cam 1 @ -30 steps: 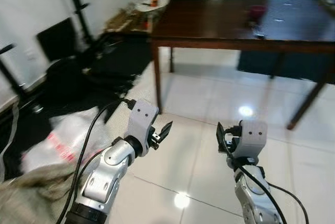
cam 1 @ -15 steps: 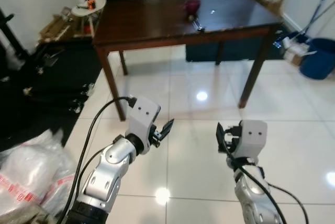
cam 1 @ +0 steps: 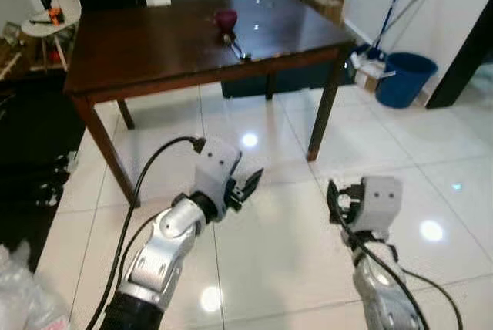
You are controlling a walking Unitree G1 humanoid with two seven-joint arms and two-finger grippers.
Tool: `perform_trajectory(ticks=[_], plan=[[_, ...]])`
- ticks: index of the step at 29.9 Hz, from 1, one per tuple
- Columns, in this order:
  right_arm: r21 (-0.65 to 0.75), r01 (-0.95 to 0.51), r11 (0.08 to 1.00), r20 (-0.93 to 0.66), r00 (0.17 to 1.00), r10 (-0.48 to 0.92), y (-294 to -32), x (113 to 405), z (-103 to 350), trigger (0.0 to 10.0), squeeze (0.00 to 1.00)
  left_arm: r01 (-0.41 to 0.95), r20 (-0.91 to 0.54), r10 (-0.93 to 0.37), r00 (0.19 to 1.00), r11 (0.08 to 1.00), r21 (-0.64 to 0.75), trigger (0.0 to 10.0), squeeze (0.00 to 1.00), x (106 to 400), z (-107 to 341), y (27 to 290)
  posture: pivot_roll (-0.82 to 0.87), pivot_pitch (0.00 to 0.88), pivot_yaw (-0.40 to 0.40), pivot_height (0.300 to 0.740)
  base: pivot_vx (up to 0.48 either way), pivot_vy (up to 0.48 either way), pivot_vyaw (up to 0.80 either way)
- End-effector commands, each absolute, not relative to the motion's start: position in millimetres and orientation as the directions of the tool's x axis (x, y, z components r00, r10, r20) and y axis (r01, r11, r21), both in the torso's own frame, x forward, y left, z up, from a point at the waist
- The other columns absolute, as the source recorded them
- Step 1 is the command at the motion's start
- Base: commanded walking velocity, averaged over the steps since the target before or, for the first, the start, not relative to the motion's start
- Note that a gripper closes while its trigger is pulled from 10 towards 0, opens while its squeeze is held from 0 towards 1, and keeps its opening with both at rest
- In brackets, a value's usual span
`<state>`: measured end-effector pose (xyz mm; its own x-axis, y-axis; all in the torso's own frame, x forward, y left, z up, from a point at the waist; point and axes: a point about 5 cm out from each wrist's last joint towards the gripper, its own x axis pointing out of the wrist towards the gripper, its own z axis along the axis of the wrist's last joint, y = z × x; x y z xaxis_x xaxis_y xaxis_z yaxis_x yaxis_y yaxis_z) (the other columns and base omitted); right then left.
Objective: Setting the table
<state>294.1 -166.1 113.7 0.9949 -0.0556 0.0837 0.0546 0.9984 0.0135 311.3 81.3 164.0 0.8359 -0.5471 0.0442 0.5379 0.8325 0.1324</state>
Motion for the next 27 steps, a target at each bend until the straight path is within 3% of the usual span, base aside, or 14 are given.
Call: perform_trajectory(ticks=[1,23,27], plan=[[0.016,0.047,0.999,0.059,0.997,-0.048,-163.0,291.3,107.6,10.0,0.00,0.528,0.007,-0.533,0.846,0.840,0.124,10.0,0.00,310.7,154.1,86.0,-0.06,0.019,0.136,0.740,0.435,0.000,-0.78],[0.007,0.052,0.999,0.066,0.996,-0.052,-165.6,291.5,109.8,10.0,0.00,0.533,0.008,-0.538,0.843,0.837,0.124,10.0,0.00,311.4,153.1,82.5,-0.07,0.018,0.135,0.740,0.438,0.000,-0.78],[0.019,0.032,0.999,0.096,0.995,-0.033,-162.8,292.6,115.3,10.0,0.00,0.517,0.003,-0.522,0.853,0.846,0.130,10.0,0.00,313.6,152.7,84.4,-0.07,0.019,0.138,0.740,0.448,0.000,-0.22]])
